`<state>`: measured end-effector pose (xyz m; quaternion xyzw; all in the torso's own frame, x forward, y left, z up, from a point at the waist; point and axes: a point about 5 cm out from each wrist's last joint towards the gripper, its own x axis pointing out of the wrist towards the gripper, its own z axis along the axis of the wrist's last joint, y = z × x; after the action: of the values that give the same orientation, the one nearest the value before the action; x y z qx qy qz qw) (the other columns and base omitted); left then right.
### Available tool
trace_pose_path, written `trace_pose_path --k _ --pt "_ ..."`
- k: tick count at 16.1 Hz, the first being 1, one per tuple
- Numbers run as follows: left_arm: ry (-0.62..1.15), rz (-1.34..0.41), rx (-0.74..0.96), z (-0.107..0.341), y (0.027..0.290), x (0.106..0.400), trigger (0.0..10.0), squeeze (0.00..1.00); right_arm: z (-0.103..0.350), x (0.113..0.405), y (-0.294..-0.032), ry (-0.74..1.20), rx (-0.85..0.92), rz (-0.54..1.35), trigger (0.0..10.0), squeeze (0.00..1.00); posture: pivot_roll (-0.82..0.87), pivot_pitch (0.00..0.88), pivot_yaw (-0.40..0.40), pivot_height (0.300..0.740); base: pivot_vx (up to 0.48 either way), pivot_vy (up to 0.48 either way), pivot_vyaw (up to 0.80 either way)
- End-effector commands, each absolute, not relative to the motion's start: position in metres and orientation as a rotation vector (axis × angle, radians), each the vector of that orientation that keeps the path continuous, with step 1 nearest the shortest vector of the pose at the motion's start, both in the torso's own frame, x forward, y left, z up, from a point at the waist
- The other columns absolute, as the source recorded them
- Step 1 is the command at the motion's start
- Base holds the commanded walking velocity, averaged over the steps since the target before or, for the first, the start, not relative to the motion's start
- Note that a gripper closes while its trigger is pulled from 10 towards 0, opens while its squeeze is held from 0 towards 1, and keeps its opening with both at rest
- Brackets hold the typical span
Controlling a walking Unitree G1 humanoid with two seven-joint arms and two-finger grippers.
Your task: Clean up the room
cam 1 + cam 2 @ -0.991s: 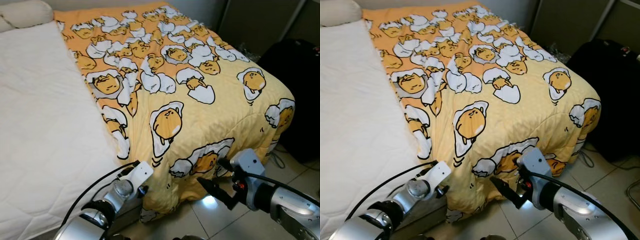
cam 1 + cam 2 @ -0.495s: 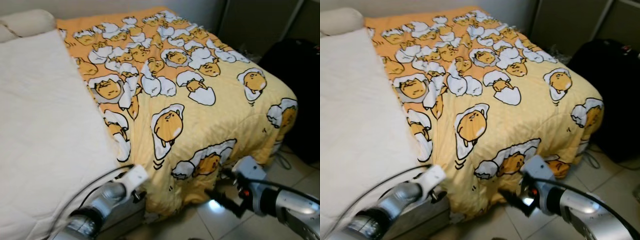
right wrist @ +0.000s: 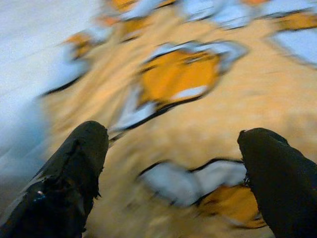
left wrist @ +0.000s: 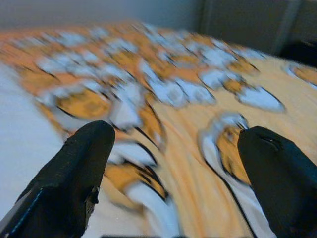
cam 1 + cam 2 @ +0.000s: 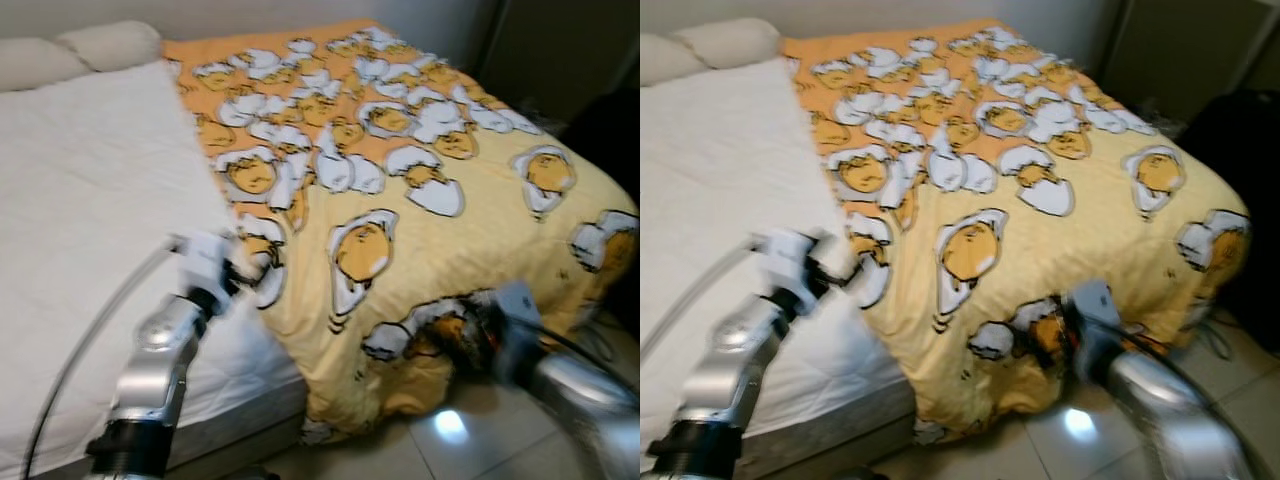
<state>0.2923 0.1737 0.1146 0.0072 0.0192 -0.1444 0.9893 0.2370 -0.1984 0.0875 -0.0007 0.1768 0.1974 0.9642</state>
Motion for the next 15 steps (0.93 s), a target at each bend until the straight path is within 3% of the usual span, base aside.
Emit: trace_pose_path --k 1,3,7,15 --pt "0.076 -0.197 0.045 0.113 0.184 0.286 10.0 0.00 0.088 0.246 -0.205 0.306 -0.001 0.253 10.0 0.00 0.02 0.000 0.006 0.740 0.000 -0.390 0.00" --pt "0.117 -0.115 0.114 0.103 0.195 0.279 10.0 0.00 0.087 0.252 -0.197 0.250 0.049 0.139 10.0 0.00 0.04 0.000 -0.011 0.740 0.000 -0.480 0.00" --pt "0.134 -0.027 0.161 0.105 0.203 0.278 10.0 0.00 0.081 0.260 -0.174 0.214 0.098 0.146 10.0 0.00 0.06 0.000 -0.038 0.740 0.000 -0.480 0.00" --pt "0.158 -0.021 0.217 0.102 0.194 0.283 10.0 0.00 0.075 0.266 -0.180 0.215 0.043 0.094 10.0 0.00 0.04 0.000 -0.019 0.740 0.000 -0.480 0.00"
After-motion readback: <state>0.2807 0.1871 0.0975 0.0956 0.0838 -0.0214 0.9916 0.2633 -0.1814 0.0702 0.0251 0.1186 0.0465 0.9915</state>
